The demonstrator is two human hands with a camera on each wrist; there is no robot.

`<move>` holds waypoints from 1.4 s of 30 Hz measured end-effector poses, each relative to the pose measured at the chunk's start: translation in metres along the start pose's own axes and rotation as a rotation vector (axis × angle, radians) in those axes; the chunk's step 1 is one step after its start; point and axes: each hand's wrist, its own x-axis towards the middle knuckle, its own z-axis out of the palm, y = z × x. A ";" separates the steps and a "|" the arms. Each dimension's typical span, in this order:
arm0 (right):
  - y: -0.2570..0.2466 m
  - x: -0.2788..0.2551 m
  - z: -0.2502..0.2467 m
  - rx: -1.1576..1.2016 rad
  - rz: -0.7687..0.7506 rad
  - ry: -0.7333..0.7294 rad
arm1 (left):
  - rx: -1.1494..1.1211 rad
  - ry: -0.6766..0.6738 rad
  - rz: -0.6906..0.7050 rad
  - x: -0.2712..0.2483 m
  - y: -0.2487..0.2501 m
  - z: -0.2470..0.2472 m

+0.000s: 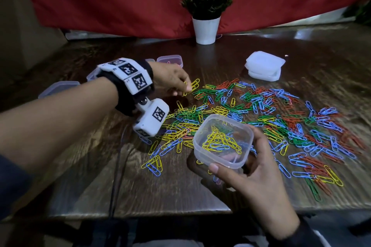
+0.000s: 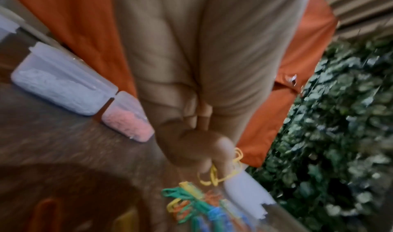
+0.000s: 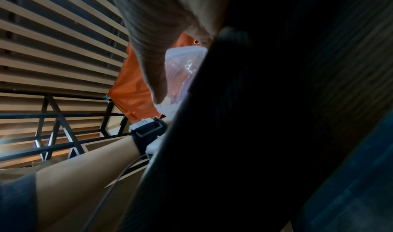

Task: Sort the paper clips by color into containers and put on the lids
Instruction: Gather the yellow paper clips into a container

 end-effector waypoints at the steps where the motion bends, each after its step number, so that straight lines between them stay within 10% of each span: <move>1: -0.001 0.000 0.001 0.004 -0.007 -0.004 | -0.060 0.020 0.047 -0.010 0.008 0.000; 7: 0.000 0.000 0.003 0.062 -0.050 0.023 | -0.208 -0.105 0.325 -0.079 0.059 0.048; 13: -0.001 -0.001 0.002 0.072 -0.051 0.010 | 0.546 -0.077 0.410 -0.095 0.066 0.081; 22: -0.041 0.004 0.004 -0.137 -0.042 -0.141 | 0.106 0.169 0.459 -0.100 0.050 0.059; 27: -0.087 0.076 0.027 -0.286 0.079 -0.396 | 0.088 0.086 0.310 -0.109 0.018 0.007; 36: -0.079 0.193 0.030 -1.162 0.094 -0.439 | 0.458 0.555 -0.100 -0.062 -0.032 -0.026; 42: -0.067 0.187 0.013 -1.399 0.110 -0.614 | 0.469 0.399 -0.196 -0.043 -0.056 -0.027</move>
